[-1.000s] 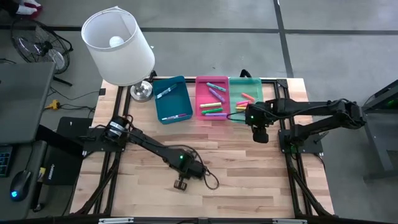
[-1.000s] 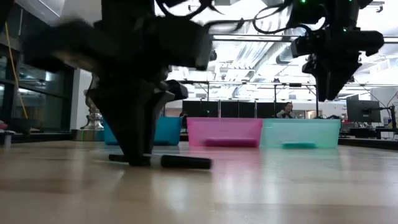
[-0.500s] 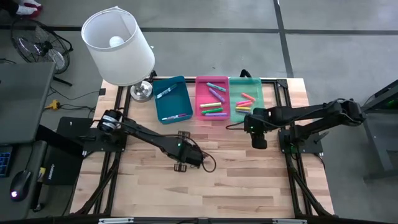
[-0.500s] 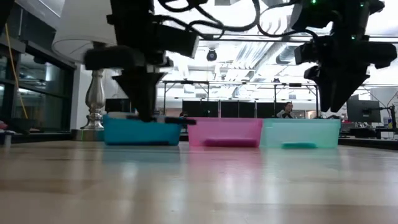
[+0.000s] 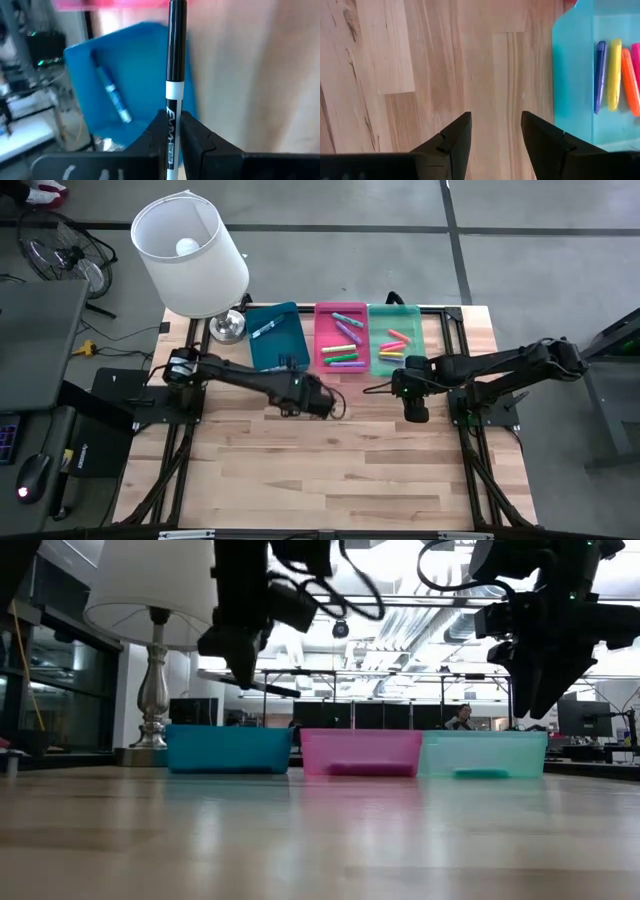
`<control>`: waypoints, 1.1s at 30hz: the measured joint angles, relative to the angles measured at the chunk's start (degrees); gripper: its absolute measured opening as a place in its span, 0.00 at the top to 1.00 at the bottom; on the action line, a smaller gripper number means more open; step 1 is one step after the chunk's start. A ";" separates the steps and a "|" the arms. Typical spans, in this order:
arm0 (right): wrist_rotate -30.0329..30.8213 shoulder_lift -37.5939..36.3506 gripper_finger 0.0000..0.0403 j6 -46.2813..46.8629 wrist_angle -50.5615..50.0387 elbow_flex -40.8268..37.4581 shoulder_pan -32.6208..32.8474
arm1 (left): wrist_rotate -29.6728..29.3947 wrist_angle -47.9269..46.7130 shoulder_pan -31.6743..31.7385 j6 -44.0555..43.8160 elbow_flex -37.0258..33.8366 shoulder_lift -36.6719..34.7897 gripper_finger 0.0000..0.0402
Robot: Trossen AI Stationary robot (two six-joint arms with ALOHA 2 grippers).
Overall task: Pick & Place Markers
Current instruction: Put the black dry erase marker into the dark blue bin
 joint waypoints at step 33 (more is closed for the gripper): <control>0.31 0.00 0.60 -1.09 0.31 0.02 0.00 | 16.01 18.45 30.06 14.31 -11.41 -2.82 0.94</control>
